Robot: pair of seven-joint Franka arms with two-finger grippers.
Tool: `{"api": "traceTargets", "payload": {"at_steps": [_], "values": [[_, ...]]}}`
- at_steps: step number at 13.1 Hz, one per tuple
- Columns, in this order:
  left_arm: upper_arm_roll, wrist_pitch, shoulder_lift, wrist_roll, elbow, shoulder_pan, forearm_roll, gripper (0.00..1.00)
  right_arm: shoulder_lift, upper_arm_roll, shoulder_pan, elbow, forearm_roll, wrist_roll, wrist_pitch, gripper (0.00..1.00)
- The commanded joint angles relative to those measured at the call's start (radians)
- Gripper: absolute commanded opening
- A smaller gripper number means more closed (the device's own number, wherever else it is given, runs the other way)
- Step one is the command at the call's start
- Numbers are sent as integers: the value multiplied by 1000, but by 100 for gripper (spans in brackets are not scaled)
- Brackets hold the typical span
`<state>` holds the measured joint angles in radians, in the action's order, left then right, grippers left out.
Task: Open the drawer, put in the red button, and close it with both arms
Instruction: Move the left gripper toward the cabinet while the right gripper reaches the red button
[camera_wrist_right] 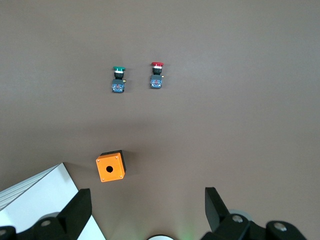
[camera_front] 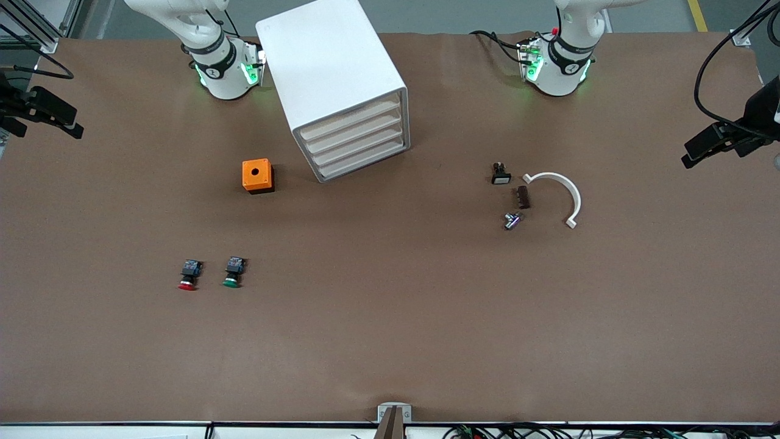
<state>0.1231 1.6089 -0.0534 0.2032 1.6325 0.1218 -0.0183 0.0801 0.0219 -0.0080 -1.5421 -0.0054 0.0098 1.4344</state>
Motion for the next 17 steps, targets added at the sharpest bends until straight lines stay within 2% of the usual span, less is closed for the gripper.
{"api": "traceTargets", "payload": {"at_steps": [1, 4, 8, 14, 15, 17], "values": [[6, -21, 15, -8, -22, -8, -20, 100, -10, 1, 5, 17, -8, -7, -6, 100], [7, -20, 78, -19, -34, 1, -51, 100, -10, 1, 5, 17, -10, -7, -6, 100], [13, -11, 275, 75, -66, -16, -40, 100, -11, 3, 3, 17, -15, -8, -6, 100], [15, -20, 507, 736, -157, -172, -37, 100, -28, 1, 13, 11, -21, -8, -17, 100], [15, -21, 529, 877, -161, -198, -11, 100, -31, 1, 13, 11, -21, -8, -14, 100], [15, -21, 559, 1119, -161, -206, 142, 100, -83, 1, 16, 2, -21, -10, -25, 100]]}}
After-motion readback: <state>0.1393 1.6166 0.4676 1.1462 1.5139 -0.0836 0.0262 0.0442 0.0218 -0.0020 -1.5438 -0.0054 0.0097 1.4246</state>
